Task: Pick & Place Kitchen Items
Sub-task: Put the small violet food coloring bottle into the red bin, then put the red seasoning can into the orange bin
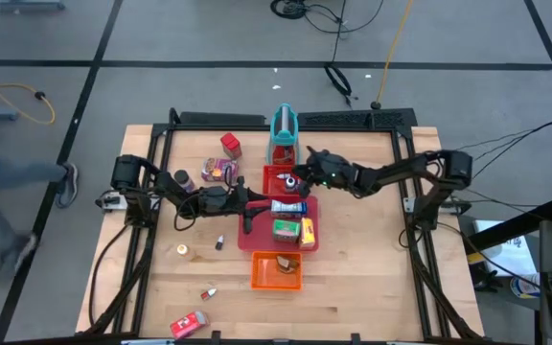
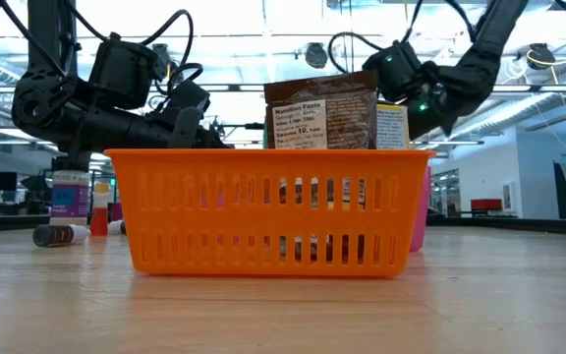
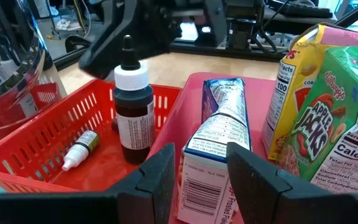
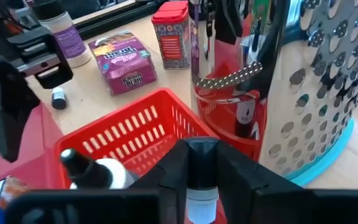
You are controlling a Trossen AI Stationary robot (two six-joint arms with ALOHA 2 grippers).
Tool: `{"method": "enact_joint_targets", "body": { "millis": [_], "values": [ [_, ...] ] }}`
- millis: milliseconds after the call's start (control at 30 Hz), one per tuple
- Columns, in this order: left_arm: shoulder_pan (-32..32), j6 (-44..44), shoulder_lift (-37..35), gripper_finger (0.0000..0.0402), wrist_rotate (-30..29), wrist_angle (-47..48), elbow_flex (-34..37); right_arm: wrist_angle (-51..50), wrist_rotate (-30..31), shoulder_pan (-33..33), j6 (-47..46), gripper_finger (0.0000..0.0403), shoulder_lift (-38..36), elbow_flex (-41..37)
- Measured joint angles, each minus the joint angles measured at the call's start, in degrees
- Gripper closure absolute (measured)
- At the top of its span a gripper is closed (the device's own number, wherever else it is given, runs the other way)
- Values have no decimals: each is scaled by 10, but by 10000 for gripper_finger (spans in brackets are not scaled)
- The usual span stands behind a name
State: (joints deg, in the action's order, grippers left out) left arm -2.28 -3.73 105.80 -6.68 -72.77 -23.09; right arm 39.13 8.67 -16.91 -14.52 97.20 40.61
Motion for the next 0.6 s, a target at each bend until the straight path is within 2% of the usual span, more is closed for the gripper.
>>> {"method": "enact_joint_targets", "body": {
  "millis": [267, 433, 600],
  "values": [
    [0, 0, 0, 254, 0, -2, 0, 1, 1, -4, 5, 279, 11, 7],
    [0, 0, 0, 254, -12, -3, 0, 7, 2, -4, 7, 267, 11, 7],
    [0, -3, -15, 254, -81, -4, 3, 9, 2, -4, 7, 272, 11, 7]
  ]
}}
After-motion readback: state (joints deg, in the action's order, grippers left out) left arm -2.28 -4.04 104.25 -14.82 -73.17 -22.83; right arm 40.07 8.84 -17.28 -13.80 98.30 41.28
